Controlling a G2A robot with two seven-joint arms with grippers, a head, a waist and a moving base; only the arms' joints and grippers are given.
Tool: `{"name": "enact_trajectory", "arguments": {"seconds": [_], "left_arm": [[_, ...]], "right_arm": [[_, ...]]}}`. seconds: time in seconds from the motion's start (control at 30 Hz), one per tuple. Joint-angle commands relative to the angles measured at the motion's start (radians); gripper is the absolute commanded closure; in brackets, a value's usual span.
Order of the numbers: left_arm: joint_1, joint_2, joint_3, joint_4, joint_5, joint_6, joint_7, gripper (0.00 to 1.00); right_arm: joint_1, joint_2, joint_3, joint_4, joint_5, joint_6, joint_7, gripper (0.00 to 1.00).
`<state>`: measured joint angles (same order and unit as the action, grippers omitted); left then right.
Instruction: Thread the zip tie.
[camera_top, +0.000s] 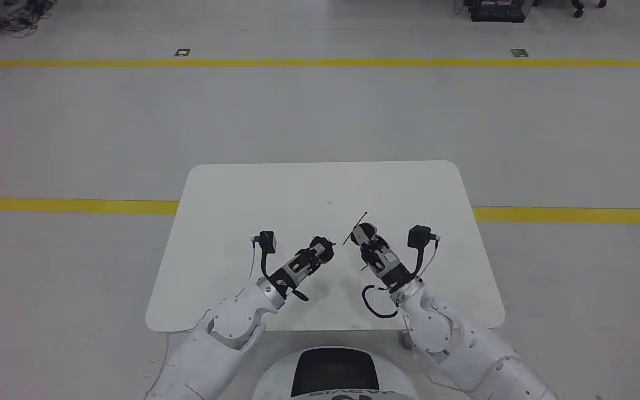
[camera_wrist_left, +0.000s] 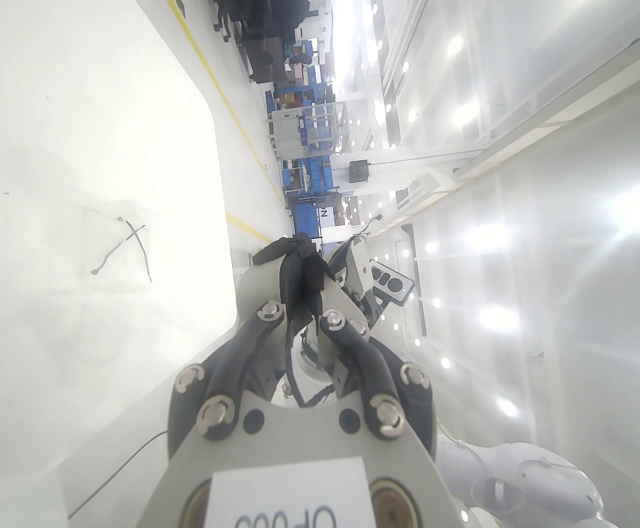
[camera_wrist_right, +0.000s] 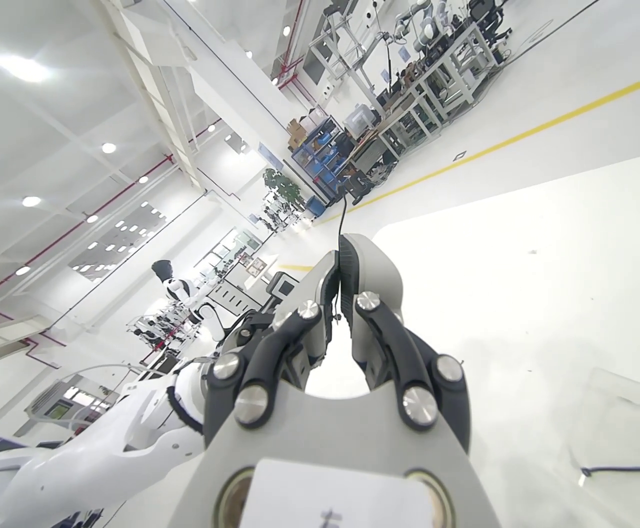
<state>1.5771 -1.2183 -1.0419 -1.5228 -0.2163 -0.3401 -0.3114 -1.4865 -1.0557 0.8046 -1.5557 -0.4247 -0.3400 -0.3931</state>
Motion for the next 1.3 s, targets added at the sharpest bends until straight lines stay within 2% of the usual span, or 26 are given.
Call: {"name": "enact_trajectory", "arguments": {"seconds": [0.0,0.27,0.53,0.83,1.27], "left_arm": [[0.001,0.0,0.0,-0.004,0.002,0.0,0.003,1.0],[0.0,0.001,0.002,-0.006,-0.006,0.0,-0.011,1.0],[0.0,0.001,0.002,-0.006,-0.006,0.0,-0.011,1.0],[0.0,0.001,0.002,-0.006,-0.006,0.0,-0.011,1.0],[0.0,0.001,0.002,-0.006,-0.006,0.0,-0.011,1.0]], "right_arm": [[0.0,-0.003,-0.003,0.001,-0.007,0.0,-0.009,1.0],[0.008,-0.01,-0.024,0.005,-0.031,0.0,-0.057,1.0],[0.007,-0.011,-0.021,0.002,-0.036,0.009,-0.051,1.0],[-0.009,-0.026,-0.005,0.008,-0.107,0.0,-0.079,1.0],[-0.004,-0.05,-0.003,0.047,-0.151,0.0,-0.095,1.0]]}}
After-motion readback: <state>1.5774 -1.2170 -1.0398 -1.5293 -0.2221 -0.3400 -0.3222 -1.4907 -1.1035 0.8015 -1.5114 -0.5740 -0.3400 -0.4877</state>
